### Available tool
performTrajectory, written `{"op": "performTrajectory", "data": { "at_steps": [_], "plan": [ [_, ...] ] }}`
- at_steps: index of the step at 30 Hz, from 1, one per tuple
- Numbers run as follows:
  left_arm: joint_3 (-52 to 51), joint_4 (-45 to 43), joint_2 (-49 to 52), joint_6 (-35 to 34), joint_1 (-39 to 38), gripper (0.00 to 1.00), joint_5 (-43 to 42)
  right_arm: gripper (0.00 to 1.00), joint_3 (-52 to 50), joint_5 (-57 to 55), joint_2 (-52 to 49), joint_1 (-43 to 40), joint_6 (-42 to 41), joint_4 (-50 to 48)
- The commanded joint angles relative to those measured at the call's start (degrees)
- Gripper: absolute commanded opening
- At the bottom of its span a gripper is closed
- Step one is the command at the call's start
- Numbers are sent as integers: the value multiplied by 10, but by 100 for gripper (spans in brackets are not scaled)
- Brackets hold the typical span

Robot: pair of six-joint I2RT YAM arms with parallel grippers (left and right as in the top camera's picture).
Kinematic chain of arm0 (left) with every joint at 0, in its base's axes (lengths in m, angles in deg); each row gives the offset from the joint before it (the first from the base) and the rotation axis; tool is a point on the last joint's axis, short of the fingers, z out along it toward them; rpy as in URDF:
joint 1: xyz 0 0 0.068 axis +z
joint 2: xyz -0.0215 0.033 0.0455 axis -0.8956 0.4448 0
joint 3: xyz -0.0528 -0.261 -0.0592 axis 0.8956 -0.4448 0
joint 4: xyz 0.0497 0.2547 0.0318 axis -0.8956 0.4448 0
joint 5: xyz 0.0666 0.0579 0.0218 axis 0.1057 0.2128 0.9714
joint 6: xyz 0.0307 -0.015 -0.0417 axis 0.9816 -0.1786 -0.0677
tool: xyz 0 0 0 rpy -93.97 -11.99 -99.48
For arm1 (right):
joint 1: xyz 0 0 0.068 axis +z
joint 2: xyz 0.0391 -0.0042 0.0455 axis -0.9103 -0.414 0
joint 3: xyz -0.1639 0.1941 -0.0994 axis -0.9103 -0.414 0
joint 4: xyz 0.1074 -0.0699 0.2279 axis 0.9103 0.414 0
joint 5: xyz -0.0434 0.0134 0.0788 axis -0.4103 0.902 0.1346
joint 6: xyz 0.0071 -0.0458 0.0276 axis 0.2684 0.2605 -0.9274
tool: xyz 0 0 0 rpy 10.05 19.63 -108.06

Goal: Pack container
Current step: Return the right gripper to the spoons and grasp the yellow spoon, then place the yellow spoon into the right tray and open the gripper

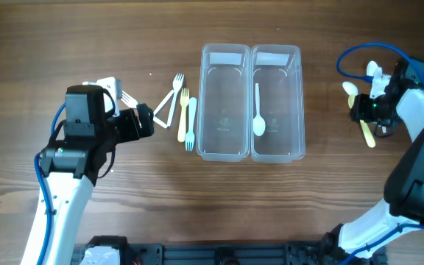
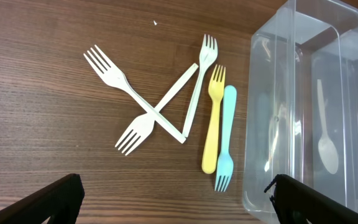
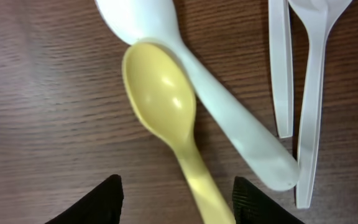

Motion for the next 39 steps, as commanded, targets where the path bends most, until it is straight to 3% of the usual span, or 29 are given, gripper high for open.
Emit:
{"op": "performTrajectory", "data": {
  "at_steps": [1,6,12,14,20,24,26,30,34,39],
  "plan": [
    [10,1,1,9,5,100,-5,53,-5,-19,-35,1,12,-6],
    [10,1,1,9,5,100,-5,47,-5,-14,-63,1,2,-10],
    [10,1,1,9,5,100,-5,9,-5,-14,-68,1,-78,5],
    [10,1,1,9,5,100,-5,4,-5,-14,-67,1,-90,15],
    [10,1,1,9,5,100,-5,4,8,7,-24,2,-141,57],
    [10,1,1,9,5,100,-5,4,18,99,90,20,-143,82],
    [10,2,1,9,5,100,-5,4,18,144,177,46,-192,82],
    [10,2,1,9,5,100,-5,4,18,151,273,116,-215,69],
    [10,2,1,9,5,100,-5,4,10,144,272,196,-219,59],
    [10,2,1,9,5,100,-5,4,-33,103,190,261,-273,9]
  ]
}}
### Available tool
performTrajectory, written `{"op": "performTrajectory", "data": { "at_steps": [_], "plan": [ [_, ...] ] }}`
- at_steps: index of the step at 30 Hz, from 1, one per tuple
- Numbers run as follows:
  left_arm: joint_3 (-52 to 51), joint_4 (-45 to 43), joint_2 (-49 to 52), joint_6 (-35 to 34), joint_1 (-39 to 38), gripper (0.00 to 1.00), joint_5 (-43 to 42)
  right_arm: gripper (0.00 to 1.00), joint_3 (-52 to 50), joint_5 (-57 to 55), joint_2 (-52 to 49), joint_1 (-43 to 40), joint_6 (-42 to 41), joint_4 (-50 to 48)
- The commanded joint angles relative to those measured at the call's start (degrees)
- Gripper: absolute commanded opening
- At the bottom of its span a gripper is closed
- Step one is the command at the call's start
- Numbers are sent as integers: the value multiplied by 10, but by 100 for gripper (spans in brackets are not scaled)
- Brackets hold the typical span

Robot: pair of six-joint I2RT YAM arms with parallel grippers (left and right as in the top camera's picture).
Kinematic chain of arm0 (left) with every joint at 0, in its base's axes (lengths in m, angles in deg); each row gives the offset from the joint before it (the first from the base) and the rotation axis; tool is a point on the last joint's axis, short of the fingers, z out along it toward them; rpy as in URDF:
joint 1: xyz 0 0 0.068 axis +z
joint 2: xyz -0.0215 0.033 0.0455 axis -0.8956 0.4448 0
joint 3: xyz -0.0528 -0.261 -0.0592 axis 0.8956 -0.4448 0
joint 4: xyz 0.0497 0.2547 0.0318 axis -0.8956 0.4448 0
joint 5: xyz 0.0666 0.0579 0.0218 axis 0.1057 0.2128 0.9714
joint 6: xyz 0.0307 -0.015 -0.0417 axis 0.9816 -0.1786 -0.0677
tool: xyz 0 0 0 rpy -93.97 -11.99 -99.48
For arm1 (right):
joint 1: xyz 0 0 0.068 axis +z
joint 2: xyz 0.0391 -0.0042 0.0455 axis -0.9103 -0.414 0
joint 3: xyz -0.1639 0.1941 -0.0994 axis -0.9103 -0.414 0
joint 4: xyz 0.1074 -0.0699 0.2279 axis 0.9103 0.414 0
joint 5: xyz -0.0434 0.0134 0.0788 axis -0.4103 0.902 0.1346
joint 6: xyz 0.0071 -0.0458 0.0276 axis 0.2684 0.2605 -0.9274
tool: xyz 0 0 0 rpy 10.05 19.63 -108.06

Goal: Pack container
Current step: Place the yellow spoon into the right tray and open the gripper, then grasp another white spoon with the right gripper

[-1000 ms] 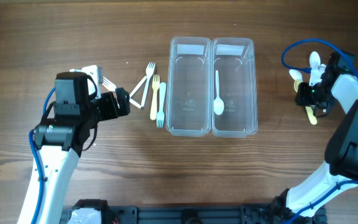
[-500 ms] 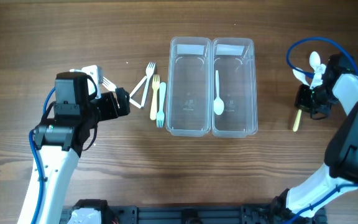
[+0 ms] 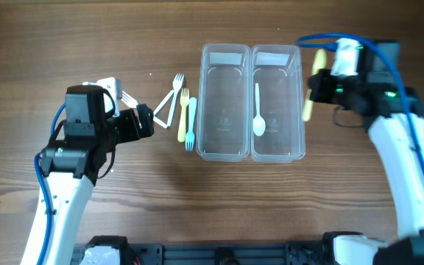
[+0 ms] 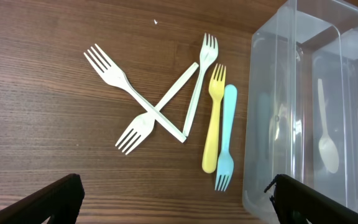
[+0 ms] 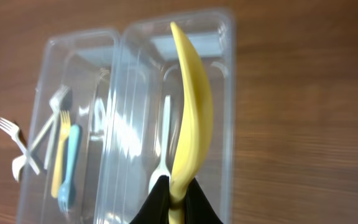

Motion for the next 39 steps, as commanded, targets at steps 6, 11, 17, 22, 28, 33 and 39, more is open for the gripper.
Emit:
{"op": "performTrajectory", "data": {
  "at_steps": [6,11,17,22,28,33,39],
  "plan": [
    [10,0,1,9,5,100,-5,4,-29,-23,-148,70,-43,-55],
    [10,0,1,9,5,100,-5,29,-10,-19,-128,77,-11,-62],
    [10,0,1,9,5,100,-5,57,18,-104,-27,53,4,-71],
    [10,0,1,9,5,100,-5,58,18,-165,11,-40,4,-61],
    [10,0,1,9,5,100,-5,61,17,-163,-73,-169,113,-97],
    [10,0,1,9,5,100,-5,56,17,-135,-180,-183,320,-150],
    [10,1,1,9,5,100,-5,55,17,-137,-238,-186,349,-199]
  ]
}}
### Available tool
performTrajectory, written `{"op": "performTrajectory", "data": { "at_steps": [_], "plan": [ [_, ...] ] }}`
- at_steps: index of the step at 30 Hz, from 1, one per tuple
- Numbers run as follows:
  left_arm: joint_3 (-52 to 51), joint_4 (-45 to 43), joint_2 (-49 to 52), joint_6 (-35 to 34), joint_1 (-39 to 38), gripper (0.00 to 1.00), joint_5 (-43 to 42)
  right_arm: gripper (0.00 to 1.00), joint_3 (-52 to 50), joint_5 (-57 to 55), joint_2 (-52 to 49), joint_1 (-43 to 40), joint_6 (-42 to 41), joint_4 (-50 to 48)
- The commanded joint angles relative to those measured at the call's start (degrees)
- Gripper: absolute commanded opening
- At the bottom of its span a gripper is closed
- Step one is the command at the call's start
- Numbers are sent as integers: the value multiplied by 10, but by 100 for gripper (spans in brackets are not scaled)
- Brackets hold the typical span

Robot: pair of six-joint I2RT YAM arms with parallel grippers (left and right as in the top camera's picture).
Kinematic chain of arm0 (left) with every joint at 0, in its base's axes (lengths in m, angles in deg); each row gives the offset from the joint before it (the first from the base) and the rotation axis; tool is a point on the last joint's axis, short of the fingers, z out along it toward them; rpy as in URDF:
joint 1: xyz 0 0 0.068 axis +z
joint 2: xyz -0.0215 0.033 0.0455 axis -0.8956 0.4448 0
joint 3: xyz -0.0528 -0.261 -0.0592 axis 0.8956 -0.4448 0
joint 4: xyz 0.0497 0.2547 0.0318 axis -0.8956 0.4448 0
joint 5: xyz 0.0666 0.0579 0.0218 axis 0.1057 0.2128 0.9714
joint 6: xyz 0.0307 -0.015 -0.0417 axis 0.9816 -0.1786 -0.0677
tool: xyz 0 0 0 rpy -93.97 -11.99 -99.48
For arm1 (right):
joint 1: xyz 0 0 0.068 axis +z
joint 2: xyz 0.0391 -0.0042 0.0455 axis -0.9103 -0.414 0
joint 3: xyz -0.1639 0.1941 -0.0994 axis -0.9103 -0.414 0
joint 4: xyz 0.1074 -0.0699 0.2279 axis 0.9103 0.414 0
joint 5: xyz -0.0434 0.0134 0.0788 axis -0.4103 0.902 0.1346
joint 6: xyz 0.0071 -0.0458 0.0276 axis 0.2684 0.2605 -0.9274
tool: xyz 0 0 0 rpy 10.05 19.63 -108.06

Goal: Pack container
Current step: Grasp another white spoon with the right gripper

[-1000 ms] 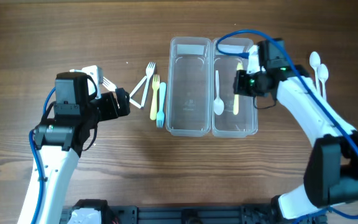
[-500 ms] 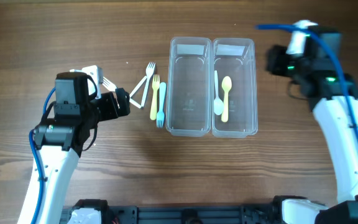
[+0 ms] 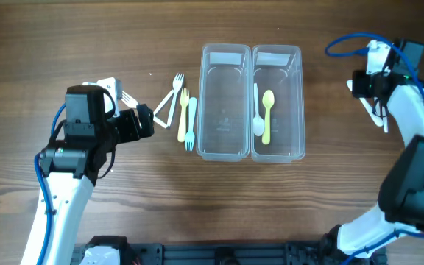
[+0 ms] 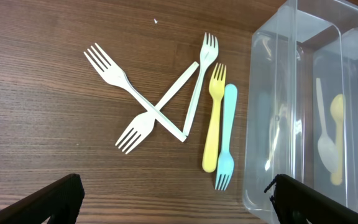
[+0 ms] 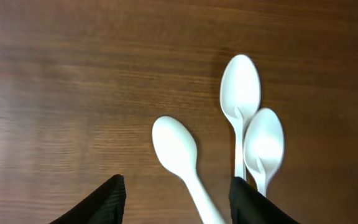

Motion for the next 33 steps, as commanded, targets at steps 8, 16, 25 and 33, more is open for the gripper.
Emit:
{"op": "performTrajectory", "data": {
  "at_steps": [8,16,25,33],
  "plan": [
    [10,1,1,9,5,100,-5,54,4,9,-60,-8,38,-14],
    [10,8,1,9,5,100,-5,54,4,4,-103,-22,8,1],
    [10,8,1,9,5,100,-5,43,4,28,-105,-33,-64,62],
    [10,8,1,9,5,100,-5,28,4,28,-105,-33,-256,177]
  ]
}}
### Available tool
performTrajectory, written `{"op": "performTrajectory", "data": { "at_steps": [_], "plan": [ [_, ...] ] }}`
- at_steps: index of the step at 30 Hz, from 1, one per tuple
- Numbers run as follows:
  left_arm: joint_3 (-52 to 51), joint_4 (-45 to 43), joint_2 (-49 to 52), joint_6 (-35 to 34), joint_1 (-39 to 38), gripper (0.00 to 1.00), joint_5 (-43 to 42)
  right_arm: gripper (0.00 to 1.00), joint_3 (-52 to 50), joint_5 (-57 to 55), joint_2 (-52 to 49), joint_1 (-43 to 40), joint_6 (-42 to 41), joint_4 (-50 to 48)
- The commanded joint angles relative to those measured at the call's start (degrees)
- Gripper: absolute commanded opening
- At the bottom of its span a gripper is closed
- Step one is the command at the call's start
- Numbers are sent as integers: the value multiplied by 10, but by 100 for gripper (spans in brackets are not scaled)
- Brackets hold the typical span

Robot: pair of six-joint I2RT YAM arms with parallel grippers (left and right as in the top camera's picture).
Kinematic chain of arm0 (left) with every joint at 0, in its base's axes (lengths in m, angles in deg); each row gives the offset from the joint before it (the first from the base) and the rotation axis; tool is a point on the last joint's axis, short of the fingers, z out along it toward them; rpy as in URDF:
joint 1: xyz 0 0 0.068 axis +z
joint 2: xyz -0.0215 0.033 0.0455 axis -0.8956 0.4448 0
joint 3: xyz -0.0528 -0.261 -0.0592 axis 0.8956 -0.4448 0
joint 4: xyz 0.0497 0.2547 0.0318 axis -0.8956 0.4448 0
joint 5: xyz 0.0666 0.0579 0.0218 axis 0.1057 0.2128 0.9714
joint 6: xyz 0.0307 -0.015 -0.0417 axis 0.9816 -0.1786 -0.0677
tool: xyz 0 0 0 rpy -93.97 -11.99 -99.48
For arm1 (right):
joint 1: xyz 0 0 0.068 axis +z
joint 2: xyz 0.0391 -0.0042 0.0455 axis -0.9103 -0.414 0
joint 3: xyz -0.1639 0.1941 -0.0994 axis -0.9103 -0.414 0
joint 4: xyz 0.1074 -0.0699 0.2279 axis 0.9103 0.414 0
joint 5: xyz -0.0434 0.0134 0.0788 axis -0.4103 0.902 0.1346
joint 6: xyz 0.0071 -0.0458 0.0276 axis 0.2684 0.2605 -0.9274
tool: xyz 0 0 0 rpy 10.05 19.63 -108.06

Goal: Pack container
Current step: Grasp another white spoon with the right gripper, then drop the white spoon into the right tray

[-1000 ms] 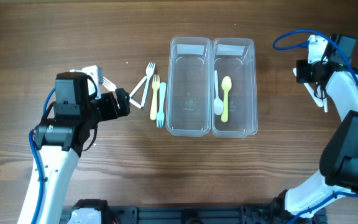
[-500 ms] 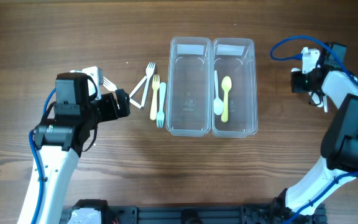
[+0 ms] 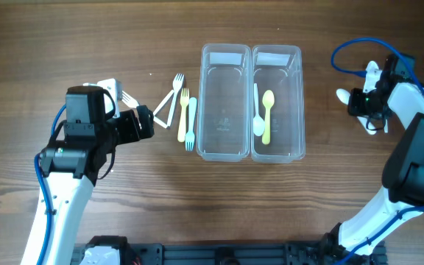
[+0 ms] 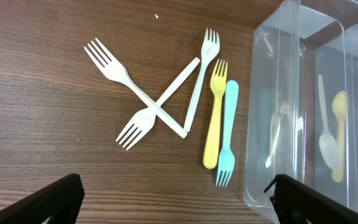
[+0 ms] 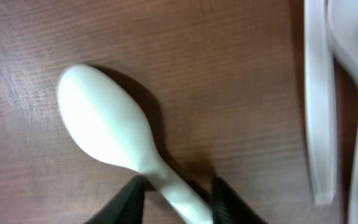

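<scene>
Two clear containers stand side by side mid-table: the left one (image 3: 224,55) holds nothing, the right one (image 3: 296,103) holds a yellow spoon (image 3: 267,115) and a white spoon (image 3: 258,110). Several forks (image 4: 213,121), white, yellow and blue, lie left of the containers. My left gripper (image 4: 176,193) hangs open, wide, near the forks. At the far right my right gripper (image 5: 176,196) is down at the table, its fingers narrowly astride the handle of a white spoon (image 5: 104,124), with a small gap still showing on one side.
Two more white spoons (image 5: 319,93) lie just right of the straddled one, near the table's right side. A blue cable (image 3: 355,51) loops above the right arm. The left arm's base stands at the front left.
My right gripper came down low over the leftmost white spoon and its fingers have narrowed around the handle. The left arm has barely moved.
My right gripper stood open over a yellow spoon among white ones at the right. Then it held the yellow spoon above the right container. Then the yellow spoon lay in that container and the gripper was back over the white spoons, now astride one.
</scene>
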Motion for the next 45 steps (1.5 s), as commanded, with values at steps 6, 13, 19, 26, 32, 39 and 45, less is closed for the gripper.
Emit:
{"op": "performTrajectory", "data": {
  "at_steps": [6,13,19,26,32,39,45],
  "plan": [
    [10,0,1,9,5,100,-5,12,-14,7,-15,-2,-194,108],
    [10,0,1,9,5,100,-5,4,-13,33,-14,-2,-189,107],
    [10,0,1,9,5,100,-5,4,29,103,45,-2,-174,151],
    [10,-1,1,9,5,100,-5,4,52,128,204,36,-174,179],
    [10,-1,1,9,5,100,-5,4,51,123,287,169,-174,162],
    [10,0,1,9,5,100,-5,4,-5,45,201,294,-208,72],
    [10,0,1,9,5,100,-5,12,-4,56,149,301,-199,47]
  ]
}}
